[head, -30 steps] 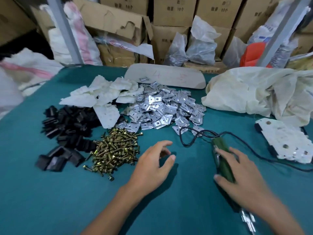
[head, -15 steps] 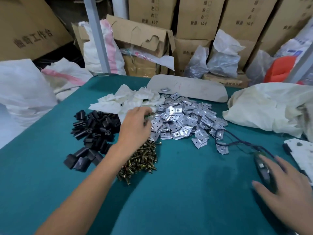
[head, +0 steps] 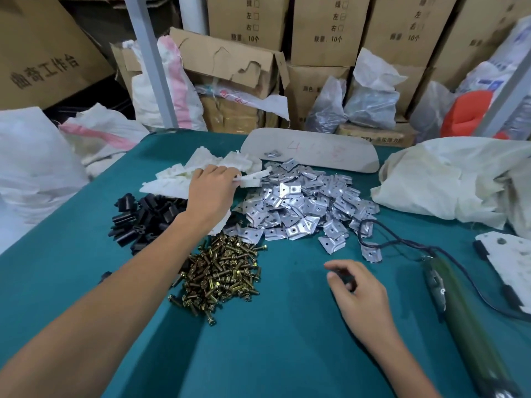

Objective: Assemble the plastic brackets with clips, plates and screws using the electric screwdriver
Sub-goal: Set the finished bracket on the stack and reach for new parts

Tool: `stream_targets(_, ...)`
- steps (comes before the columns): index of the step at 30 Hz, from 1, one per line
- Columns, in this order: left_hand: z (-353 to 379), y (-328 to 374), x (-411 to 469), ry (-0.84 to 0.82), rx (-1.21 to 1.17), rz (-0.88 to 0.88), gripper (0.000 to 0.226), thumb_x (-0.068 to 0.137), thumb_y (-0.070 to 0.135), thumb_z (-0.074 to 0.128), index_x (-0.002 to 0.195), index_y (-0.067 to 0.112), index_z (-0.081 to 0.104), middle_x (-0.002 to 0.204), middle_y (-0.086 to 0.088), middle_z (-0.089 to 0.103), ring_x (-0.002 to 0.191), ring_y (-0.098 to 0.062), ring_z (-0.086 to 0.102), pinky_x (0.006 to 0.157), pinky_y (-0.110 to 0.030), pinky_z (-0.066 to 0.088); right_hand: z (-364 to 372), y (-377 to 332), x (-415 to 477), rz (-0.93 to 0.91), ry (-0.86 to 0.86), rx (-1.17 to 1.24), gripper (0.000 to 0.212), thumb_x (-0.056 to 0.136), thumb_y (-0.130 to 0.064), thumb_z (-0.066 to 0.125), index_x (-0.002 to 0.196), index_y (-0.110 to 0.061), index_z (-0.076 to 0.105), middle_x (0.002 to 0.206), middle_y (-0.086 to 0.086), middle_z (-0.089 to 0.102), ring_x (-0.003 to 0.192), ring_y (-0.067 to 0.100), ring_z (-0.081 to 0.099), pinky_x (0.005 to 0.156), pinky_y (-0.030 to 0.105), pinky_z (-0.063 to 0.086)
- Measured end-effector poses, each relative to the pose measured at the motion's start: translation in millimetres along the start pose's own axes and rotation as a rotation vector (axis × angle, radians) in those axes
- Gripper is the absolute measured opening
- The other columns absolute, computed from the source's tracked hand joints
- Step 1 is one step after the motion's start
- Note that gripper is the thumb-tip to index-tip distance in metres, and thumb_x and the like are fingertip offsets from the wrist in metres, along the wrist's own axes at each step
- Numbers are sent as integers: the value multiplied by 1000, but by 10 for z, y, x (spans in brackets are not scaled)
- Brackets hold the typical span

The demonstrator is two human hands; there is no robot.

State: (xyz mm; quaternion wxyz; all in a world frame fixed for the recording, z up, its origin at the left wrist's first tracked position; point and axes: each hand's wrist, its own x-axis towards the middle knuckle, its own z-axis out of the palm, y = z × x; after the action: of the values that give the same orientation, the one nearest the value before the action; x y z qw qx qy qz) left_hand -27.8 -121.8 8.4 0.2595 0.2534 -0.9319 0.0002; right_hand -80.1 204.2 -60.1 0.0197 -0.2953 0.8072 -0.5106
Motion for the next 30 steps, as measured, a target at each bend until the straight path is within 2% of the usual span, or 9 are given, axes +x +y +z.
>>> stream_targets(3,-152,78,19,18,-134,9,26,102,22,56,125,17,65,118,-6,71,115,-33,59,97,-45,37,15,-20,4,20,-6,10,33,91,-7,72,90,-40,70,95,-27,67,76,-3,61,67,4,40)
stream_targets(7,-344,200,71,60,-368,-48,25,105,22,51,126,12,58,91,-12,70,85,-33,62,76,-43,48,4,-55,2,30,2,34,32,91,-7,71,89,-39,70,95,-26,67,79,-2,61,69,5,41)
stream_targets(11,-590,387,100,143,-621,-104,18,104,26,52,115,15,60,80,7,61,69,0,52,62,-14,38,3,-60,-7,68,9,68,30,92,-10,70,88,-40,70,92,-24,68,73,5,59,67,7,42)
stream_targets(13,-690,513,39,160,-746,-122,18,103,28,53,112,16,62,83,13,60,70,3,52,62,-12,39,2,-55,-8,76,12,94,29,92,-11,70,91,-40,70,91,-23,70,69,4,58,65,6,42)
stream_targets(18,-585,868,-469,-183,-1328,-383,26,106,25,50,114,5,65,98,-13,71,72,-13,62,61,-22,52,-30,-70,37,157,32,329,22,100,-11,63,100,-31,72,91,-13,74,77,4,65,70,17,52)
stream_targets(21,-442,1043,-801,-402,-1537,-505,28,104,25,54,108,-1,63,92,-17,67,66,-14,60,59,-20,53,-84,-169,61,276,-12,619,35,106,-9,50,91,-26,77,91,-4,76,78,8,68,67,20,54)
stream_targets(26,-305,1193,-1036,-467,-1626,-536,26,103,24,56,110,0,61,90,-15,66,63,-13,59,58,-21,53,-129,-265,64,533,-159,1001,48,105,-50,42,108,-21,81,119,10,76,110,24,73,85,36,61)
stream_targets(28,-283,1213,-1062,-451,-1641,-564,33,102,25,57,122,-2,60,96,-16,66,66,-14,60,61,-22,54,-154,-291,49,513,-190,1038,52,97,-59,45,112,-22,80,121,11,75,105,24,74,75,33,61)
stream_targets(30,-274,1215,-1070,-408,-1648,-579,28,103,24,56,119,1,62,93,-11,71,65,-12,62,62,-22,55,-168,-272,32,470,-187,983,42,89,-57,59,105,-25,81,108,12,77,77,23,74,56,30,57)
